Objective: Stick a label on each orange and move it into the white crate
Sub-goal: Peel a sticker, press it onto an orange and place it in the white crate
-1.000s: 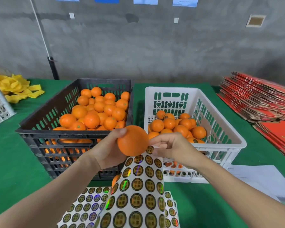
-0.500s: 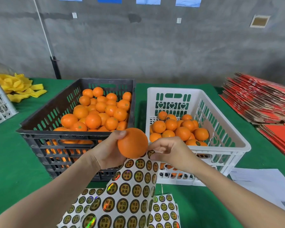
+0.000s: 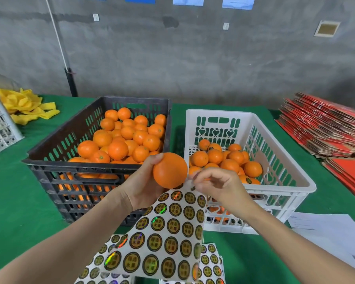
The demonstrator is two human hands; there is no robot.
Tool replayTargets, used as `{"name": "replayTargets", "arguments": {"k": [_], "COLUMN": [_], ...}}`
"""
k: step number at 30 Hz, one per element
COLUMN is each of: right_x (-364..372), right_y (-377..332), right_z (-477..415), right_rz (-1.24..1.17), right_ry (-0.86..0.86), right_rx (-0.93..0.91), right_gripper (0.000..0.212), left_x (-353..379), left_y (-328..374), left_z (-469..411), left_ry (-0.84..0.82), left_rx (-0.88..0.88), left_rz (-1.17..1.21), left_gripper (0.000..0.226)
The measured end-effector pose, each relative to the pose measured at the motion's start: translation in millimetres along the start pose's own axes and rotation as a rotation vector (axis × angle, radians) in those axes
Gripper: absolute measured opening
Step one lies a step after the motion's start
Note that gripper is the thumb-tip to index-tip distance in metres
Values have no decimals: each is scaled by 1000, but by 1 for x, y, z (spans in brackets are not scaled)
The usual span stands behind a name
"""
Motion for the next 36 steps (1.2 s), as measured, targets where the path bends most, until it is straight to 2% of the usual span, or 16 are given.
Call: {"name": "replayTargets", "arguments": {"k": [2, 3, 5, 8, 9, 11, 13, 16, 18, 20, 22, 25, 27, 31, 36], "right_x": [-13, -19, -23, 2, 13, 24, 20, 8, 4, 3, -4, -30, -36, -4, 3], "right_y": [-9, -15, -30, -34, -31, -28, -27, -21, -18, -20, -27, -50, -59, -55, -61], "right_z": [-4, -6, -11, -15, -15, -15, -18, -20, -20, -23, -26, -34, -34, -29, -31], "right_rz": [-160, -229, -170, 176, 246, 305, 276, 205, 218, 252, 189, 16, 9, 139, 258], "right_ry": [110, 164, 146, -129, -195, -212, -125, 40, 92, 30, -31, 148, 191, -54, -52], "right_rx": [2, -13, -56, -41, -40, -76, -69, 30, 71, 122, 179, 118, 96, 209, 204], "right_gripper": [12, 14, 44, 96, 106, 113, 114, 111, 112, 107, 89, 35, 18, 20, 16], "left_x": [-1, -1, 2, 14, 18, 24, 25, 25, 27, 31, 31, 27, 25, 26, 29], "left_y": [-4, -6, -9, -9, -8, -4, 0, 4, 6, 4, 2, 0, 1, 2, 0], "left_z": [0, 0, 1, 2, 1, 2, 4, 8, 11, 11, 10, 9, 9, 8, 10], "left_ry": [4, 3, -5, -31, -40, -45, -49, -43, -43, -49, -26, -19, -12, 3, -4], "left_rx": [-58, -84, -115, -106, -84, -39, -58, -23, 49, 77, 54, 3, 2, 31, 7], "left_rz": [-5, -9, -29, -85, -99, -160, -232, -352, -363, -347, -279, -198, -181, -180, -179], "left_gripper": [83, 78, 72, 69, 65, 61, 79, 99, 89, 67, 53, 56, 58, 56, 51]}}
Point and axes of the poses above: each hand's wrist, its own z-axis away from the middle knuckle, its own x-axis out of the palm, y = z × x, the point moved 6 cm from there along -z, towards the middle knuckle, and after that the axes turned 8 degrees about -z, right-handed, at the moved point
